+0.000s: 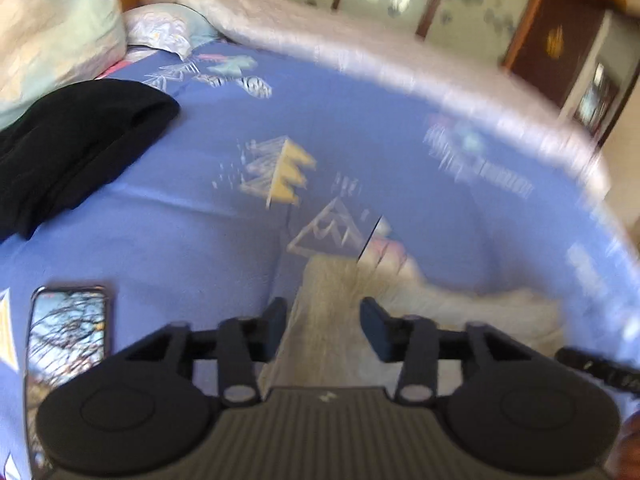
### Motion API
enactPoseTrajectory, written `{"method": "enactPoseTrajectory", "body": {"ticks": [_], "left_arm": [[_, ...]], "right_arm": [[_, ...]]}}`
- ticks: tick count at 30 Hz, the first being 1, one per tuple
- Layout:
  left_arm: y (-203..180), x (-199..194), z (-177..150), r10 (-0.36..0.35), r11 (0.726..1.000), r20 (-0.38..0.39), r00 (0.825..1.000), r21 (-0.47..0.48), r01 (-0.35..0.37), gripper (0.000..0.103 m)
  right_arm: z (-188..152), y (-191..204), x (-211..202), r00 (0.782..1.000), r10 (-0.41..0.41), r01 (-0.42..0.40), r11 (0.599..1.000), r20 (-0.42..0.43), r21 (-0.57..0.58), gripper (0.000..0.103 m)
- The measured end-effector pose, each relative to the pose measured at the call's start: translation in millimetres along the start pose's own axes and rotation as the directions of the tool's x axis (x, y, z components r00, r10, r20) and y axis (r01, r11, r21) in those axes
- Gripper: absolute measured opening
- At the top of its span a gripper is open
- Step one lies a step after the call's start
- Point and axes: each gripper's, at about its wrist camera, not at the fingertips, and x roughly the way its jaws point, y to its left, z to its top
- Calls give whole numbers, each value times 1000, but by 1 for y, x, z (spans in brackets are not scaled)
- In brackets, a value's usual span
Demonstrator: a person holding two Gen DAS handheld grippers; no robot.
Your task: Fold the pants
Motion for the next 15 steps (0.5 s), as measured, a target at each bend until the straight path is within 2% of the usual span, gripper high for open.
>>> {"method": "enactPoseTrajectory", "body": {"ticks": [2,3,5,7,9,12,15], "left_arm": [[9,-29,6,-44,997,51,998,-56,46,43],[10,-38,8,-80,993,59,995,-78,85,42],[8,-45,9,-155,982,51,987,-101,159,41],[-3,-43,2,-195,977,17,981,-90,196,38],[-14,-39,-13,-218,975,-25,976,-50,217,24],[-19,-29,-40,-179,983,-102,978,8,181,3],[-4,-18,-66,-109,994,-196,975,-10,109,3]], "right_arm": [[5,-1,-24,997,42,-42,999,58,10,40],[6,3,-34,994,91,-92,996,67,10,39],[4,15,-39,982,185,-184,983,43,-24,38],[-3,33,-41,967,254,-253,965,6,-68,34],[-10,52,-36,947,317,-320,942,-51,-103,28],[-25,70,-25,931,336,-358,918,-143,-170,19],[-39,72,-20,926,305,-351,913,-222,-210,15]]}}
